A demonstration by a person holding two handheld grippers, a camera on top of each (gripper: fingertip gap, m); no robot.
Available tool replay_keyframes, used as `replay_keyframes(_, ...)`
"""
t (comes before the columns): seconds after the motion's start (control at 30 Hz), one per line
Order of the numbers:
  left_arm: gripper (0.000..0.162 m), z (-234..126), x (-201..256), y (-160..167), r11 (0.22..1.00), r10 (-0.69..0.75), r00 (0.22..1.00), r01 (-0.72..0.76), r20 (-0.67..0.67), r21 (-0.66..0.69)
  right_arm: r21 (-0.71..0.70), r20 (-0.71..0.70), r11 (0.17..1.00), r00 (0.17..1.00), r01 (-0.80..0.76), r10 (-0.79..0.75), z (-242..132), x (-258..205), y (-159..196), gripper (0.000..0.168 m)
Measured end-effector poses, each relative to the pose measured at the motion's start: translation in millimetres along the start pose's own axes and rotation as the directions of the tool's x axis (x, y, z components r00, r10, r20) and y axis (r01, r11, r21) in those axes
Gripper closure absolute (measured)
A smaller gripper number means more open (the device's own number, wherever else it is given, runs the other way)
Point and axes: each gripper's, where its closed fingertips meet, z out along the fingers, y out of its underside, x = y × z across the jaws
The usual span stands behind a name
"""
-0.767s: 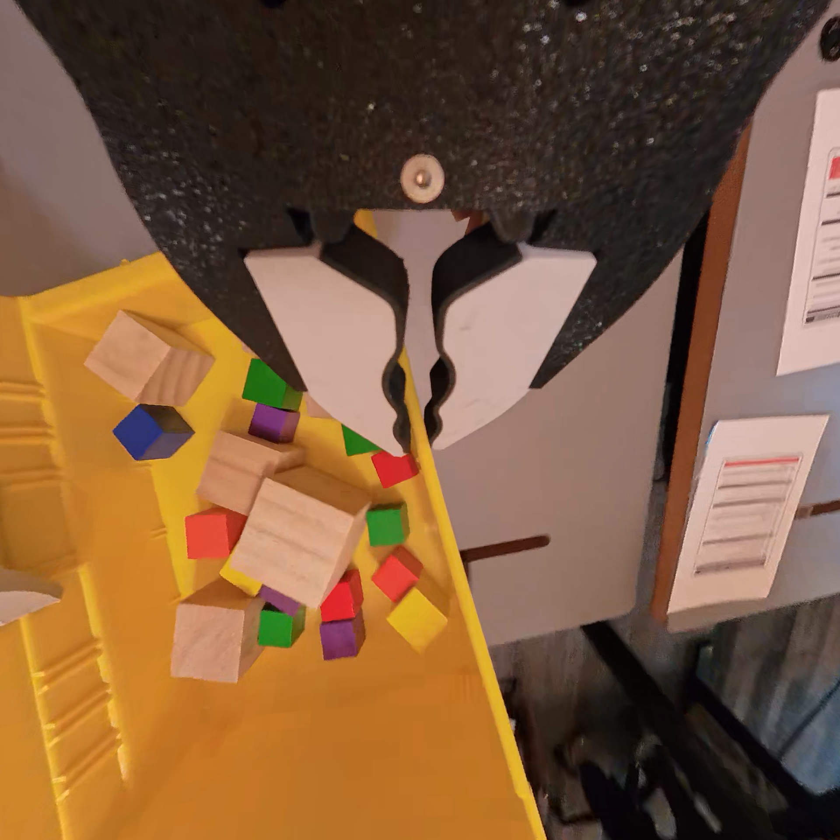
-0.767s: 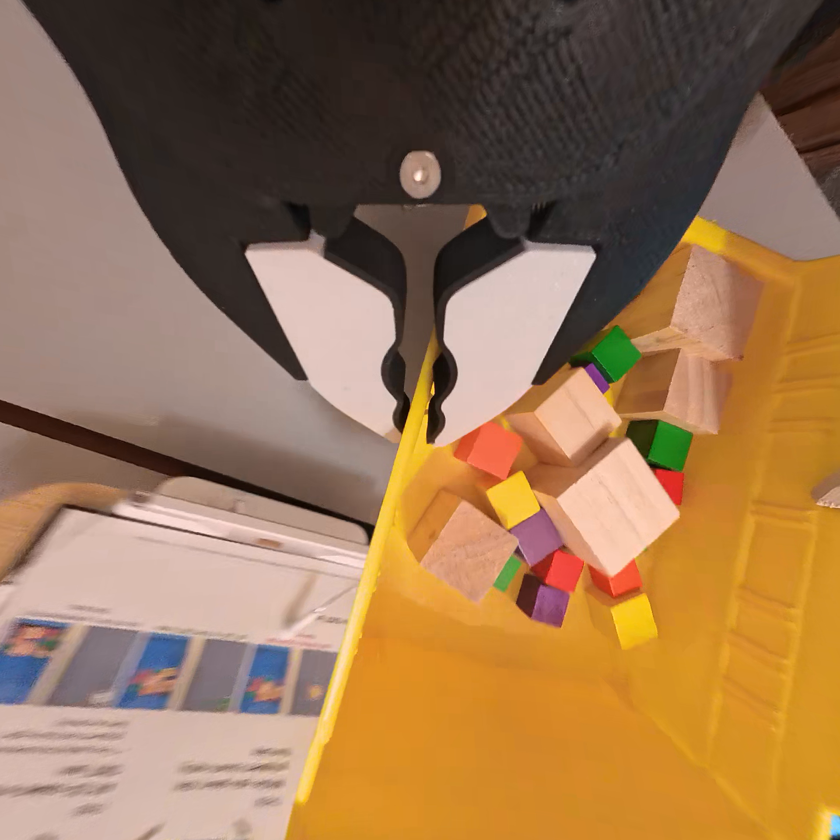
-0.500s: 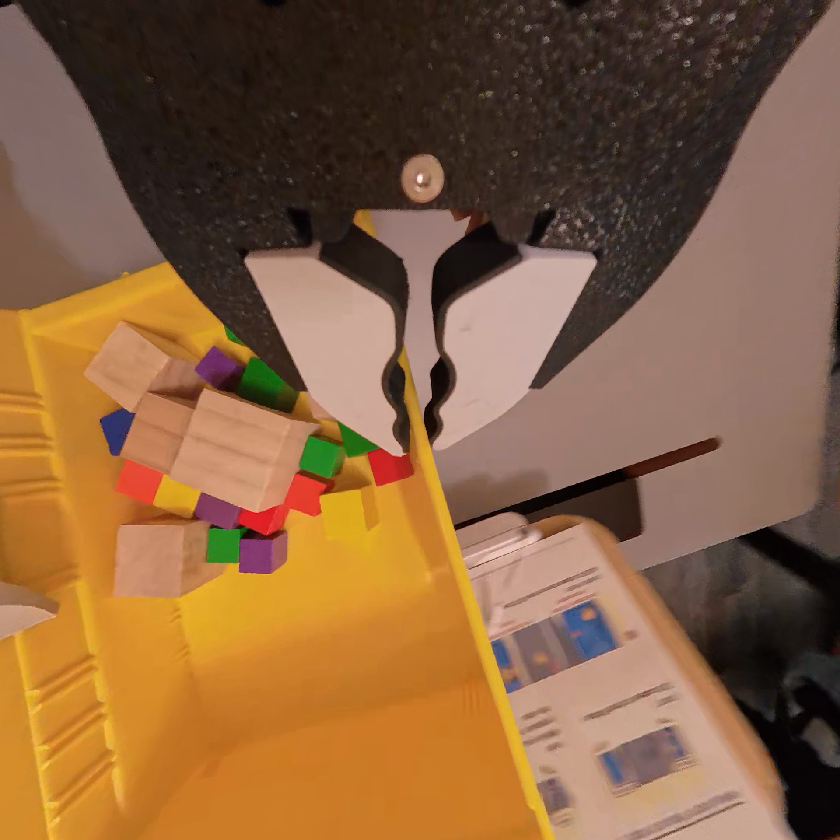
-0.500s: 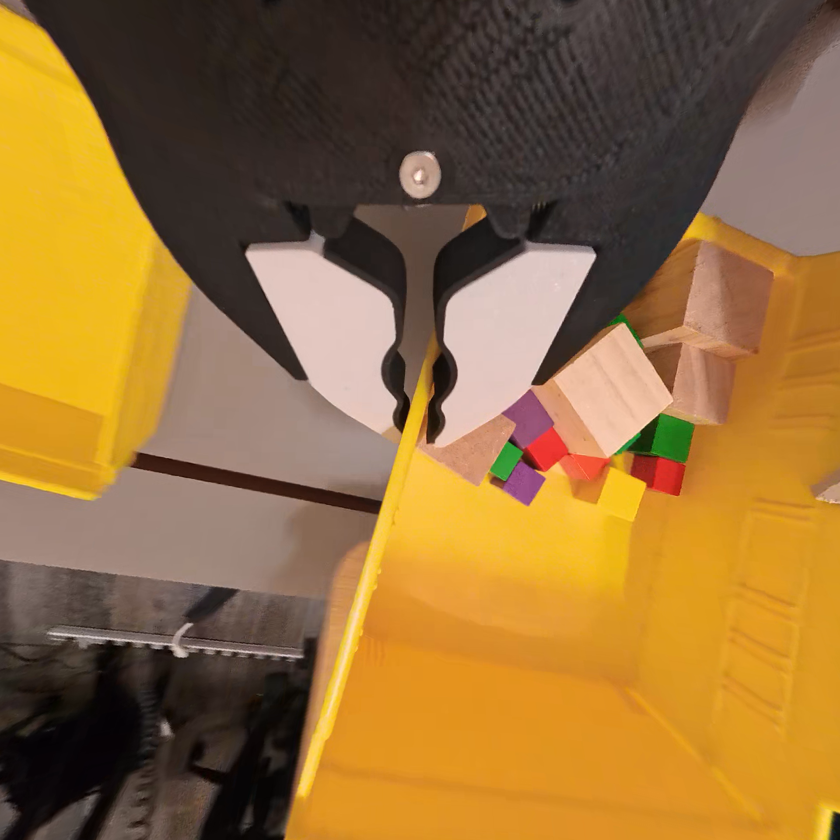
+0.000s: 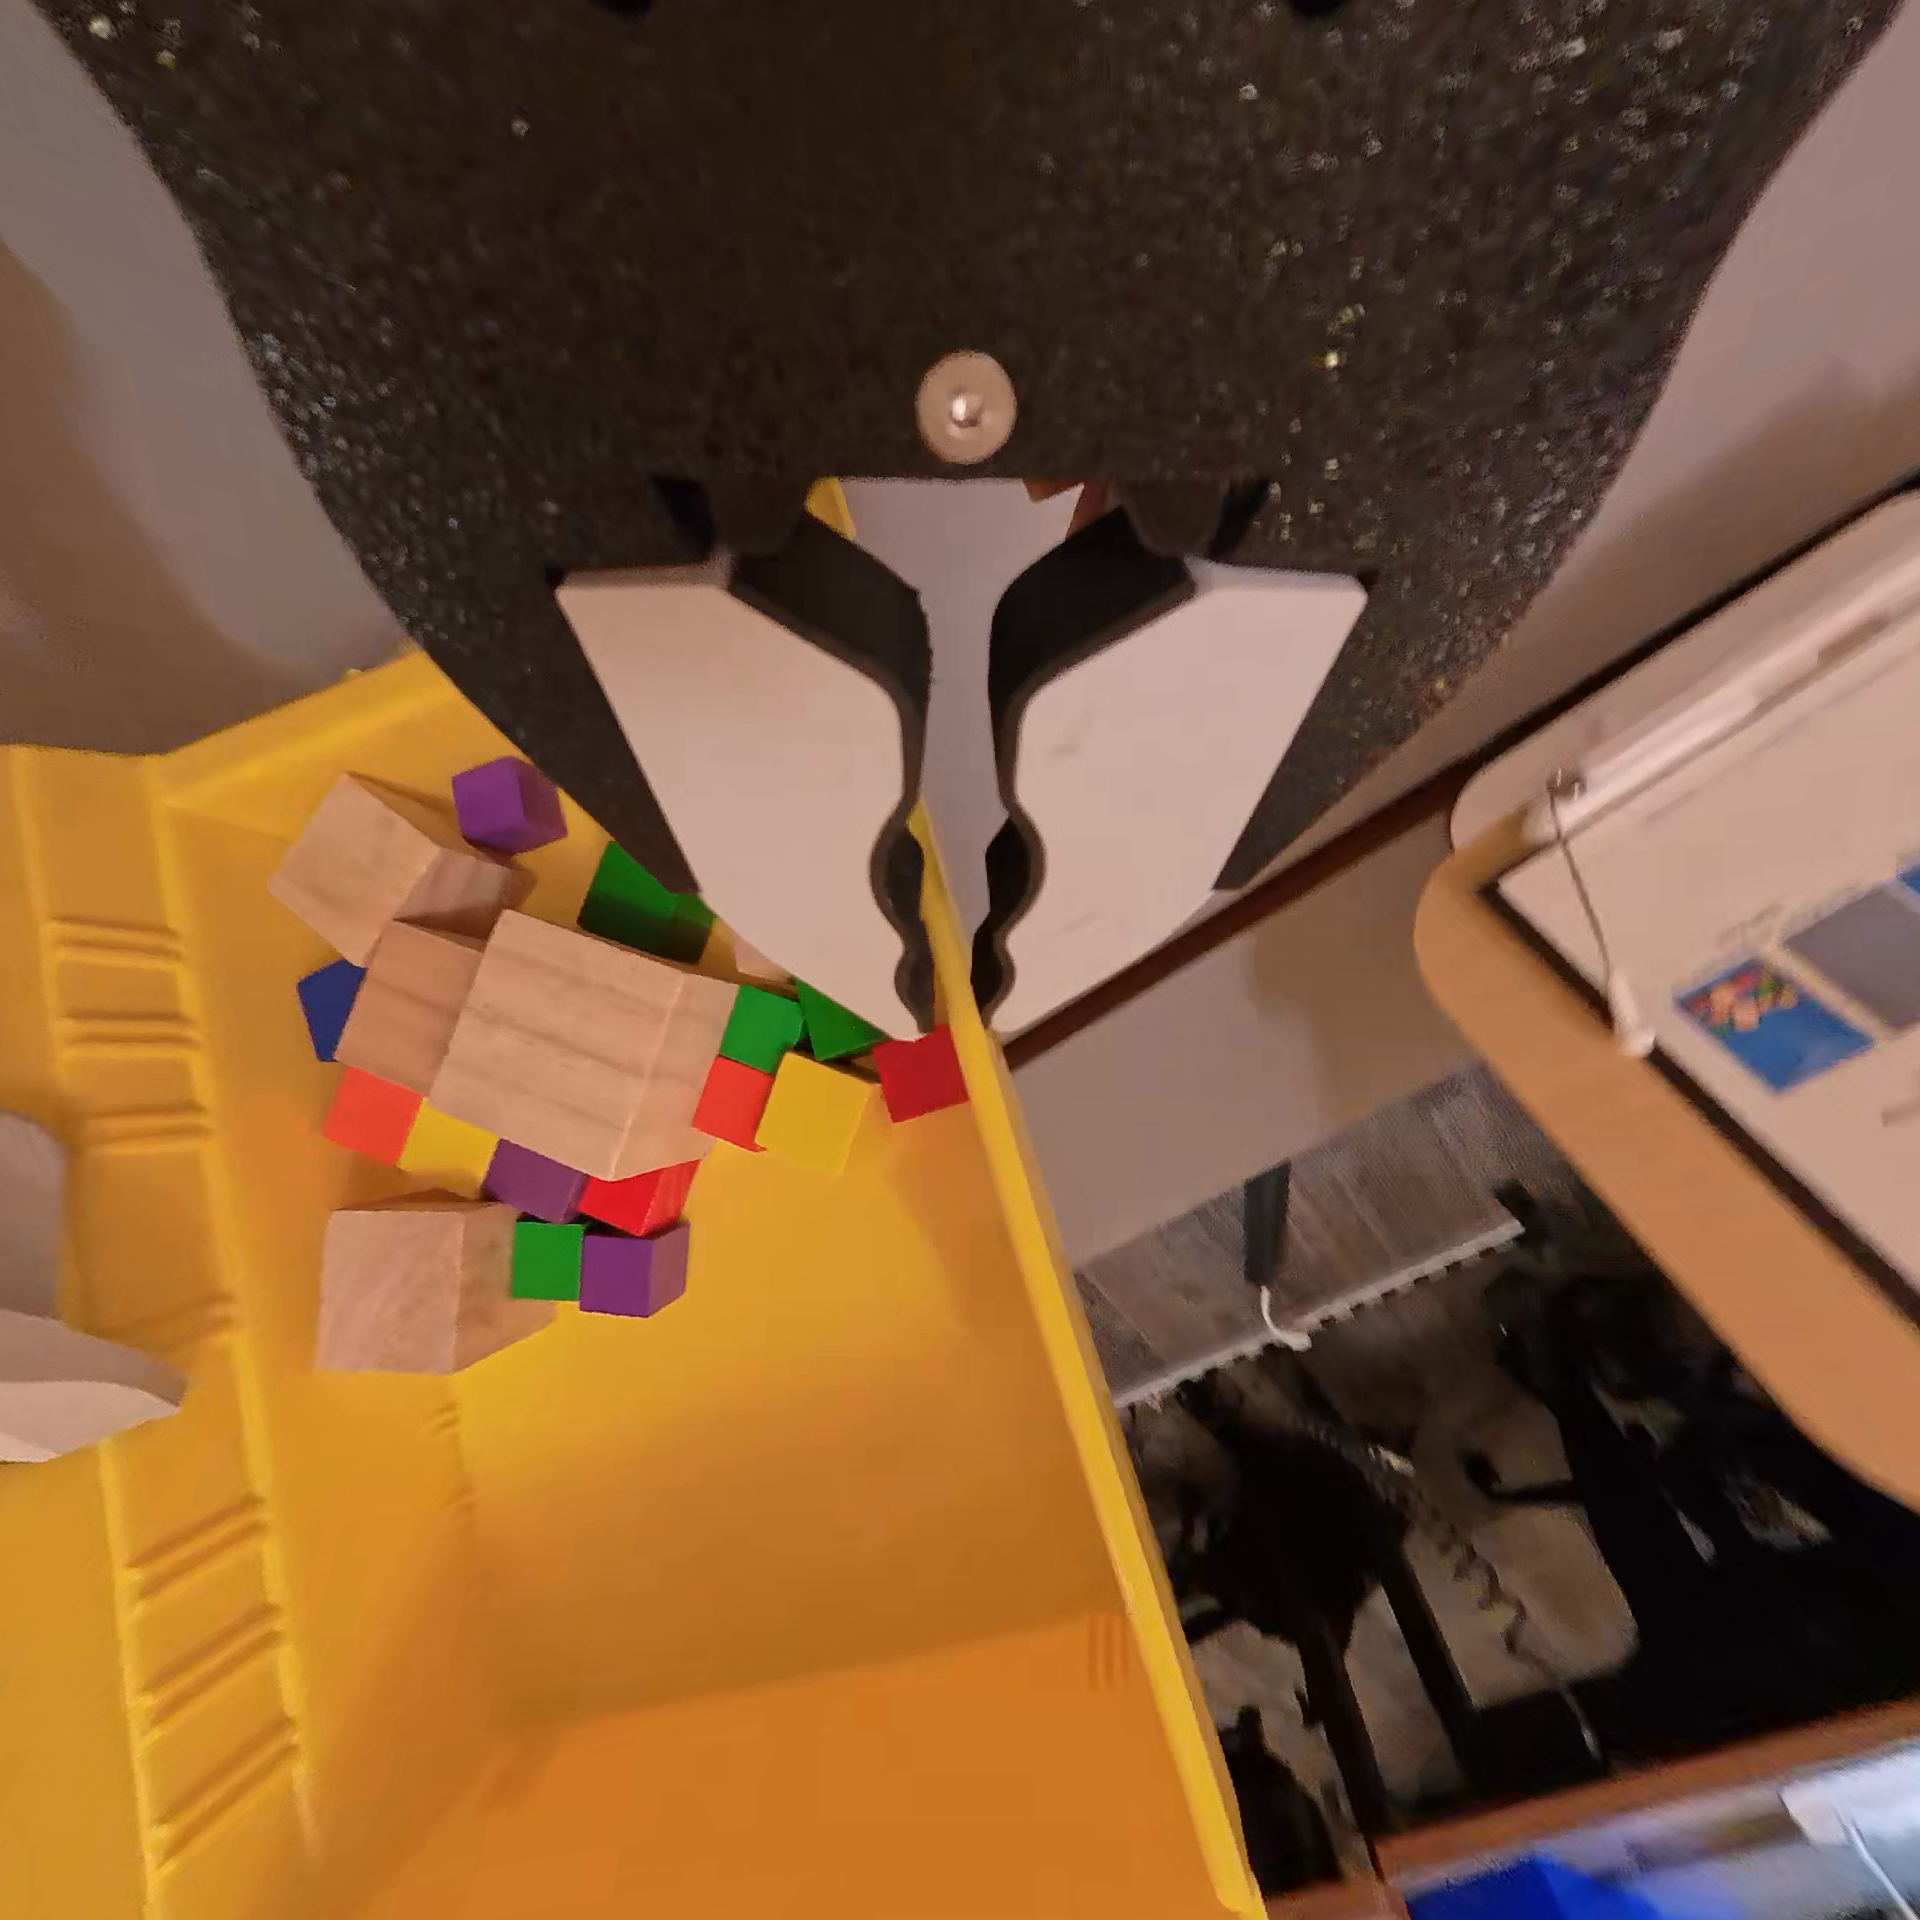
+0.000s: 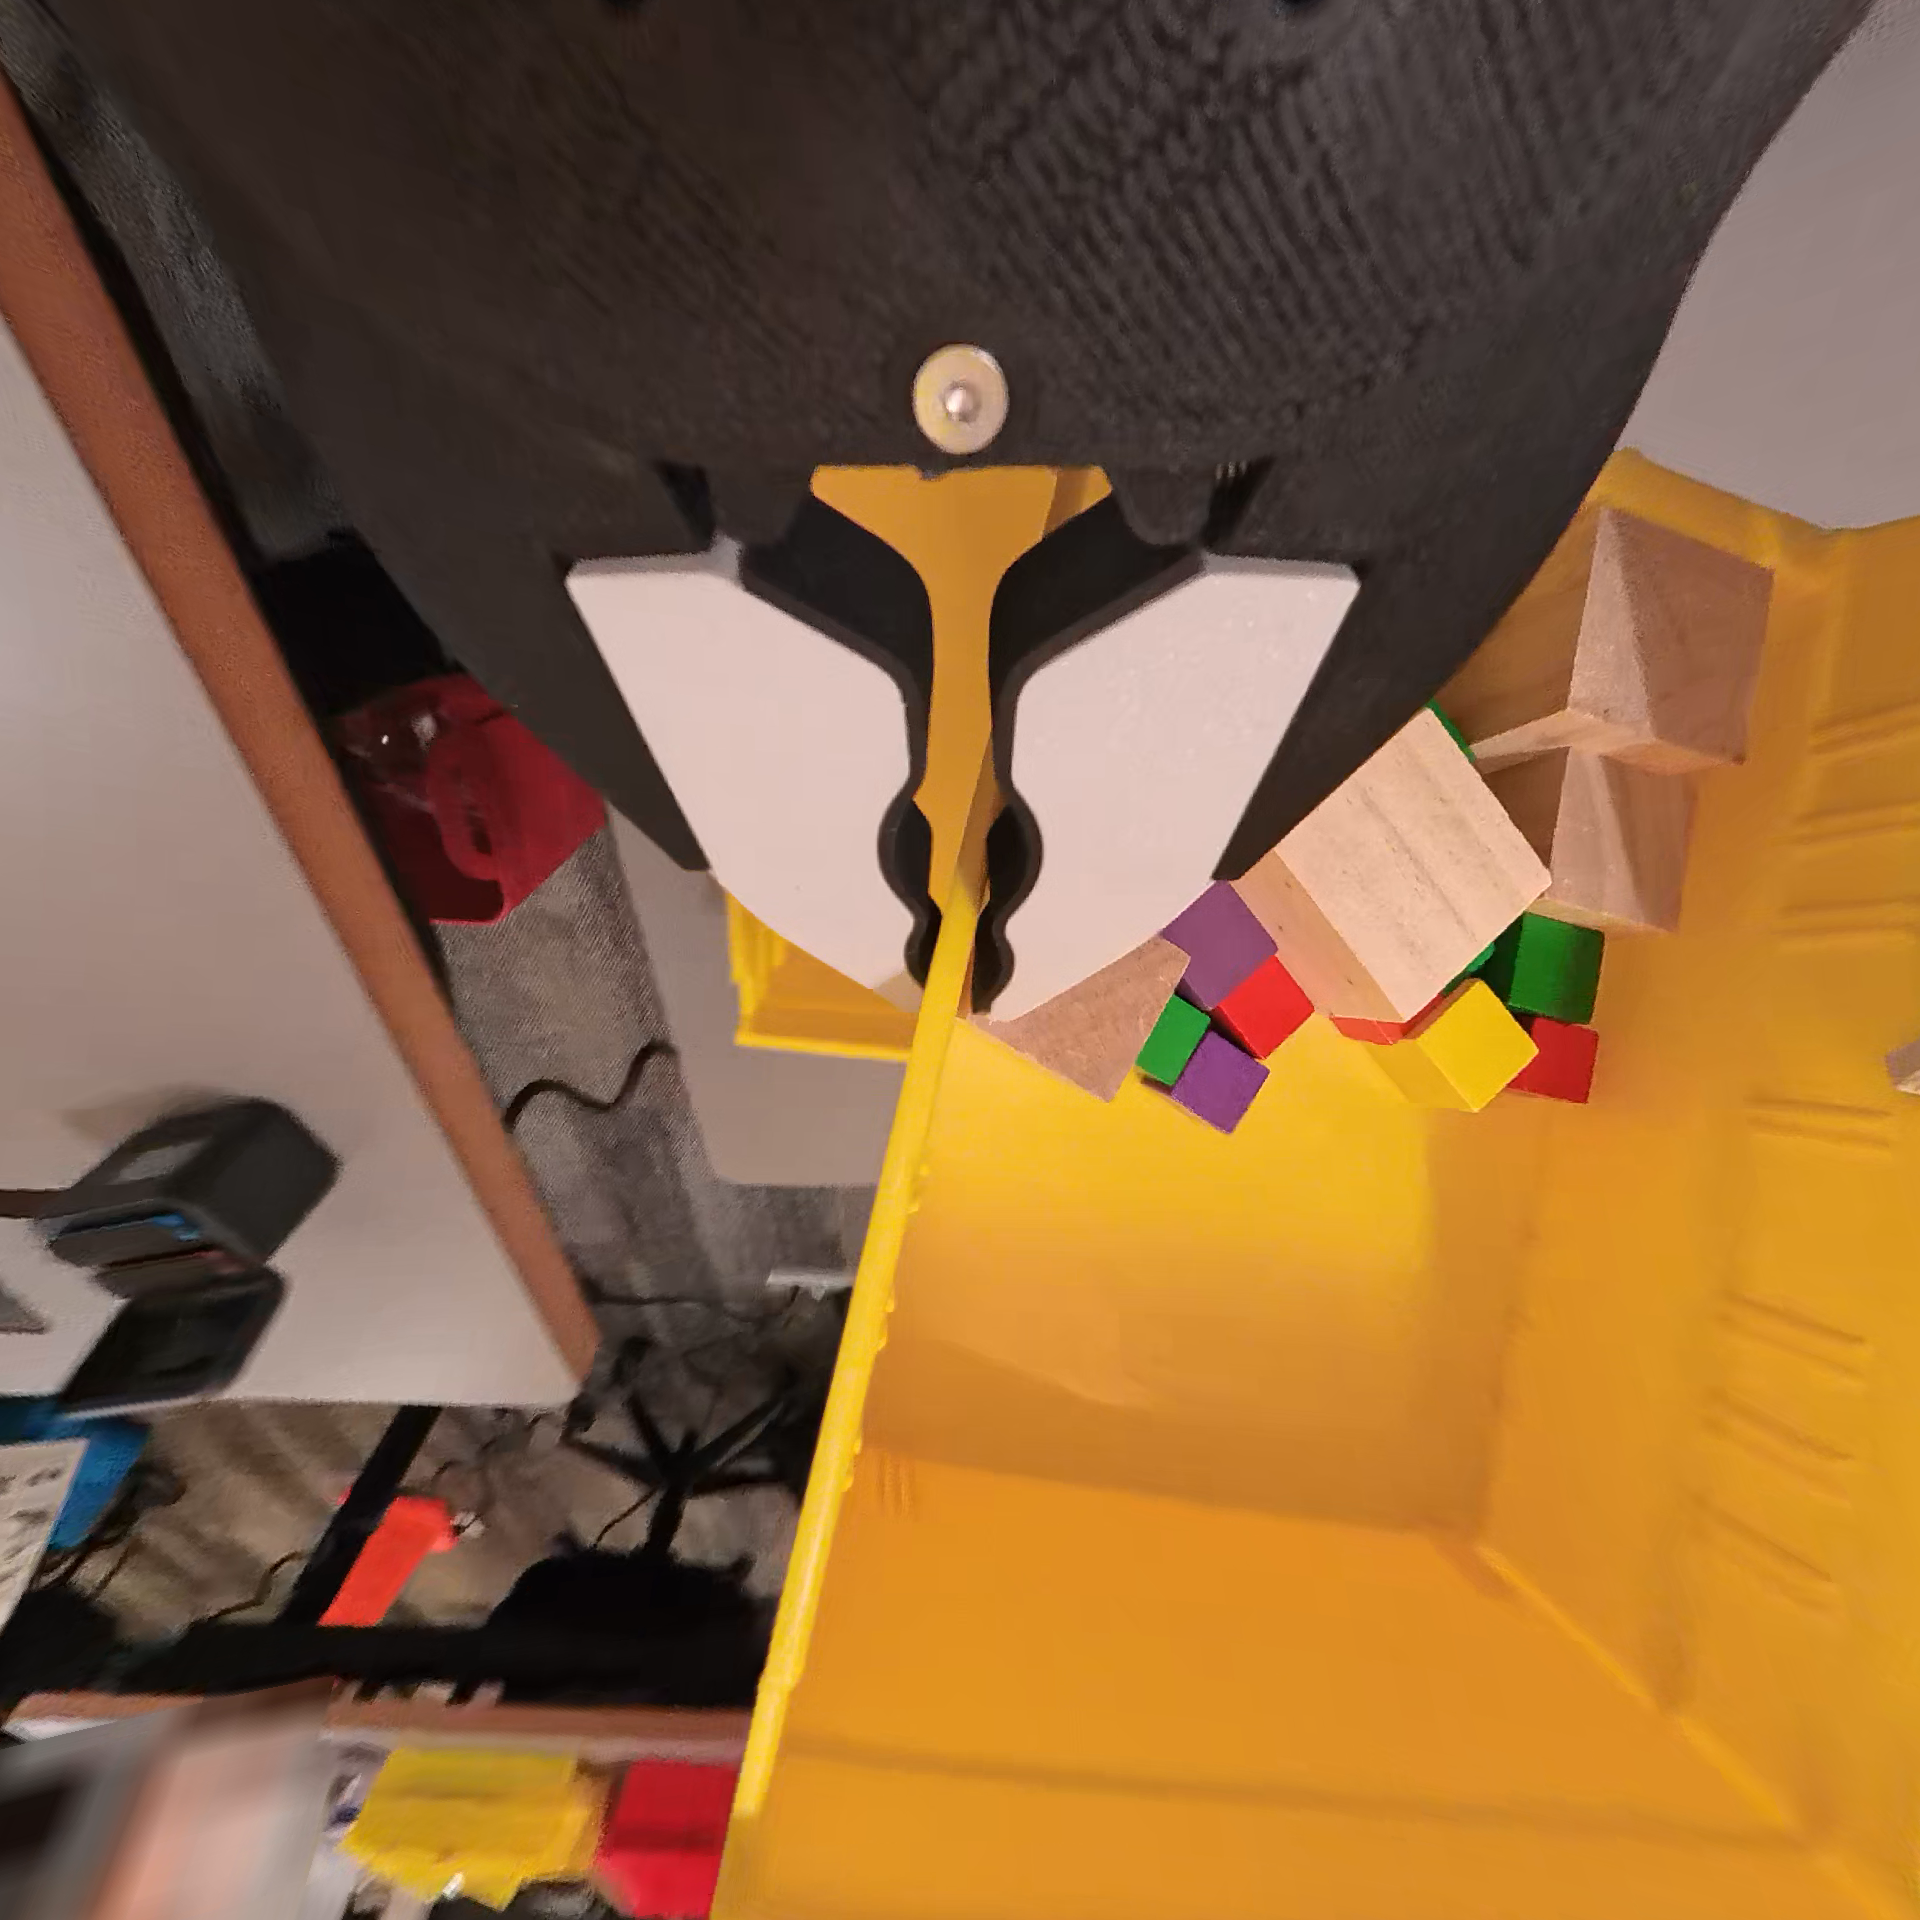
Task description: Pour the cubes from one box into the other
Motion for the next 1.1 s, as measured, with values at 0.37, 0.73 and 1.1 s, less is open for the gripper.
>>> replay_keyframes(0.37,0.158,78.8,50.1,-66.3,0.921,0.064,0.998,-0.063,0.011,0.384,0.388,-0.139,0.920,0.984,-0.048,0.110,12.1,92.1,-16.6,0.164)
replay_keyframes(0.73,0.157,111.8,58.8,-60.6,0.799,-0.129,0.985,0.173,-0.117,0.576,0.596,-0.084,0.796,0.978,-0.103,0.190,23.2,105.7,-10.4,0.163)
replay_keyframes(1.1,0.155,105.7,58.4,-68.8,0.765,-0.106,0.985,0.170,-0.140,0.621,0.664,-0.039,0.734,0.974,-0.140,0.221,25.5,104.8,-14.0,0.163)
